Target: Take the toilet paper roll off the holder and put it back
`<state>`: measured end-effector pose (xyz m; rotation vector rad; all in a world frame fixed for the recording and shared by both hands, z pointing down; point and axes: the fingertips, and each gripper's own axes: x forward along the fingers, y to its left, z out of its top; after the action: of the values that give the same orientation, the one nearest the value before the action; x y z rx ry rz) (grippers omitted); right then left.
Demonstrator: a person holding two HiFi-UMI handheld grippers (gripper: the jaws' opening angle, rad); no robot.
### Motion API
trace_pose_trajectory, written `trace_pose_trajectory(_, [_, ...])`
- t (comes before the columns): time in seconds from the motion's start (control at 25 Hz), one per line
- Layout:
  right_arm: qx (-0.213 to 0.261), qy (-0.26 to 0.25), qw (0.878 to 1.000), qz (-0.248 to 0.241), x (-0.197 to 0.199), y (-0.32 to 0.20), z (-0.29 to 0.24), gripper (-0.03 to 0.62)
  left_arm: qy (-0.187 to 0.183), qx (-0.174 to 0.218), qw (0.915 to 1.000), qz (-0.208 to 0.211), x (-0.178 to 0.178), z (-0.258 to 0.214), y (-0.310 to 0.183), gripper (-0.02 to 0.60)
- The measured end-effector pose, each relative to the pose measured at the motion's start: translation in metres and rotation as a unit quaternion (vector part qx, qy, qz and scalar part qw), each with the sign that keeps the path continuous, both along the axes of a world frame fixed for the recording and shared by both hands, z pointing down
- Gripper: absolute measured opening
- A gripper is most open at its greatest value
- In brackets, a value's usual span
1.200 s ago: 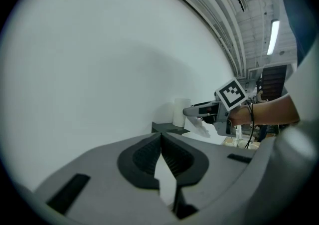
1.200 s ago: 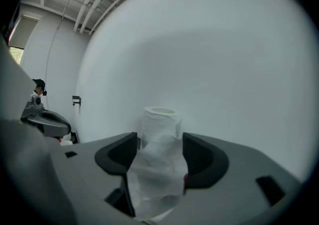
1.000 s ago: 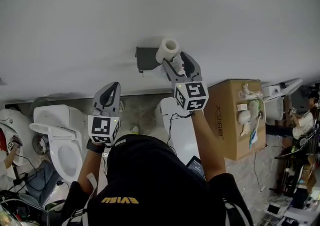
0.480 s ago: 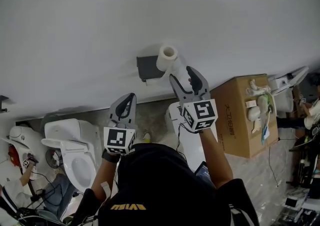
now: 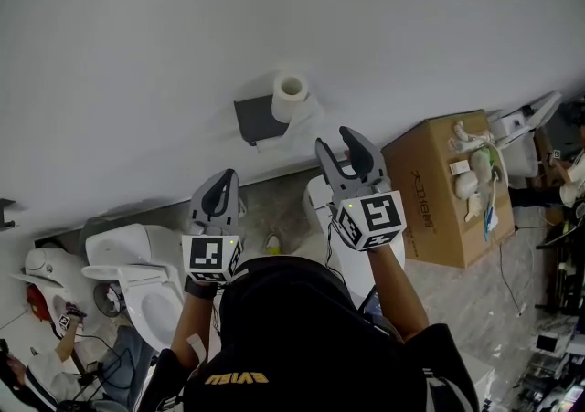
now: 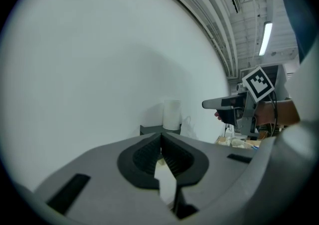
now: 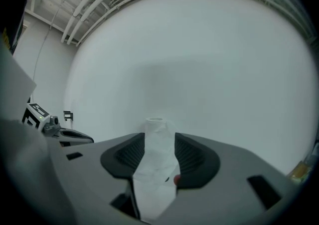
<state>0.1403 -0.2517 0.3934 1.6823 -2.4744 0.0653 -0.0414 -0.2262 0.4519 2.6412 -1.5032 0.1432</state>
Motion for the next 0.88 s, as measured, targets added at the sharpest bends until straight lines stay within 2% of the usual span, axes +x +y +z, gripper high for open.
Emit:
trace_pose_trajectory(0.2, [-0.004,-0.006,1.0,0.003,0.003,0.005,0.001,0.161,0.0,0.0,1.0,-0.001,-0.002,0.001,-0.001,0.011])
trace_pose_trajectory(0.68, [0.005,0.015,1.0,0.003,0.006,0.012,-0.001,0.036,0.003,-0.002,1.0,0.002,0.004,0.005,0.0,0.011])
trace_pose_trajectory(0.88, [0.004,0.014,1.0,0.005,0.01,0.015,-0.002,0.012,0.005,-0.001,1.0,0.004,0.007,0.003,0.001,0.011])
